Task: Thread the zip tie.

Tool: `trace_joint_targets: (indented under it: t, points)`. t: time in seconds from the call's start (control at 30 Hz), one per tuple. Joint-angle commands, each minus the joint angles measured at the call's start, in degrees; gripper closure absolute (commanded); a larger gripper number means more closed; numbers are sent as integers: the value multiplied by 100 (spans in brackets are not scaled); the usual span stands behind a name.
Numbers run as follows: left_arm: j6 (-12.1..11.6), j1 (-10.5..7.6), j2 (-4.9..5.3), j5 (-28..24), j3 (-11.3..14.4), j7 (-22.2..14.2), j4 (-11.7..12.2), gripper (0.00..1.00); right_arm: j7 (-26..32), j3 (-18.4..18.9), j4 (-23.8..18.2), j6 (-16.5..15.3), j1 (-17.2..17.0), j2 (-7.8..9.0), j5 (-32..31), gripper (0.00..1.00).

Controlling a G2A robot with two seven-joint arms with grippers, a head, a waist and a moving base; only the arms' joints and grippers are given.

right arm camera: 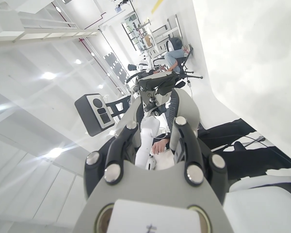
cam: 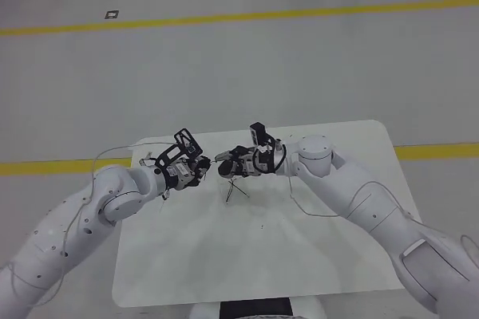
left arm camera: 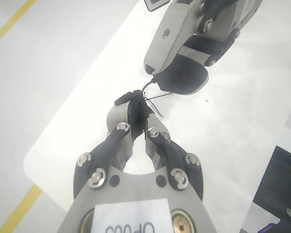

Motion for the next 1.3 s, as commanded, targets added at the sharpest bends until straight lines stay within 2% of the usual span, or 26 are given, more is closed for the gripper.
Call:
trace_joint_targets:
  t: [0.0,0.4,0.53,0.63,0.77,0.83,1.13,1.17,1.2,1.27]
  points:
    - [0,0,0,0,0,0,0,100,17,-42,32,0,33,-2,27,82]
    - [0,0,0,0,0,0,0,100,36,-268,246,0,255,-59,199,83]
    - [0,0,0,0,0,0,0,100,48,-308,310,0,310,-82,216,86]
    - [0,0,0,0,0,0,0,100,60,-336,338,0,347,-100,213,92]
    - [0,0,0,0,0,0,0,100,76,-360,364,0,372,-118,218,93]
    - [0,0,0,0,0,0,0,100,82,-375,381,0,379,-125,215,100]
    - [0,0,0,0,0,0,0,100,55,-346,377,0,353,-122,204,100]
    - [0,0,0,0,0,0,0,65,50,-331,367,0,341,-119,206,100]
    - [0,0,0,0,0,0,0,17,45,-309,353,0,321,-114,206,100]
    - [0,0,0,0,0,0,0,0,25,-266,334,0,288,-103,195,100]
